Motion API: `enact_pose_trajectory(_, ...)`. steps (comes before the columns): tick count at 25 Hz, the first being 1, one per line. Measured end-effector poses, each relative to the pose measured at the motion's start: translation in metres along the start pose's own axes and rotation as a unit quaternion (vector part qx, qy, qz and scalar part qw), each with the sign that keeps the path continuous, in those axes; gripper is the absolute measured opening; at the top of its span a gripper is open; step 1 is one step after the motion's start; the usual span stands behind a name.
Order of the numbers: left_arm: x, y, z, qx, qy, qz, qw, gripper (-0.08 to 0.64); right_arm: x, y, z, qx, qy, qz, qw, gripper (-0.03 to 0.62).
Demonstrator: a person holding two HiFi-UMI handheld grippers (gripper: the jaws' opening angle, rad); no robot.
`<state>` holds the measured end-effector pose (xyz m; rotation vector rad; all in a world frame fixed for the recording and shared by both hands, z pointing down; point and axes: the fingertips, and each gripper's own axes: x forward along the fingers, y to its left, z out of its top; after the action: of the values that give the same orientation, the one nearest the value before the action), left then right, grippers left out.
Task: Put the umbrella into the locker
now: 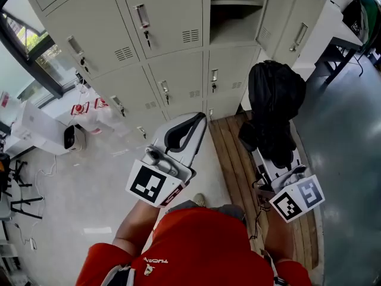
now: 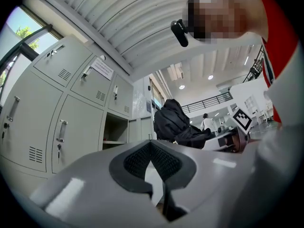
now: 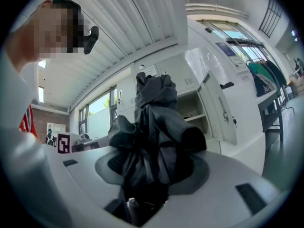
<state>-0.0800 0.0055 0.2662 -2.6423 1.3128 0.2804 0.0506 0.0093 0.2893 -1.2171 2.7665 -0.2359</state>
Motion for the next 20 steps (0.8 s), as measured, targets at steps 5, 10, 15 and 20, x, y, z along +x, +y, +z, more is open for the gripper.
enact_pose_trajectory(5,0.022,0.034,-0.014,-0.009,0.002,-0.009,0.9999,0.005,0.036,-0.017,-0.004,0.003,0.008,-0.019,1.0,0.206)
enact_pose_trajectory(10,0.043,0.055,-0.022,-0.019,-0.002,-0.013,0.9997,0.005,0.063,-0.032,0.0,-0.004,0.016,-0.029,0.999,0.206)
enact_pose_trajectory(15,0.068,0.075,-0.032,-0.02,-0.001,-0.015,0.9997,0.005,0.095,-0.055,0.008,-0.018,0.016,-0.03,0.999,0.207)
enact_pose_trajectory(20,0.106,0.101,-0.038,-0.009,0.002,-0.009,0.9999,0.005,0.135,-0.09,0.017,-0.042,0.018,-0.025,0.999,0.206)
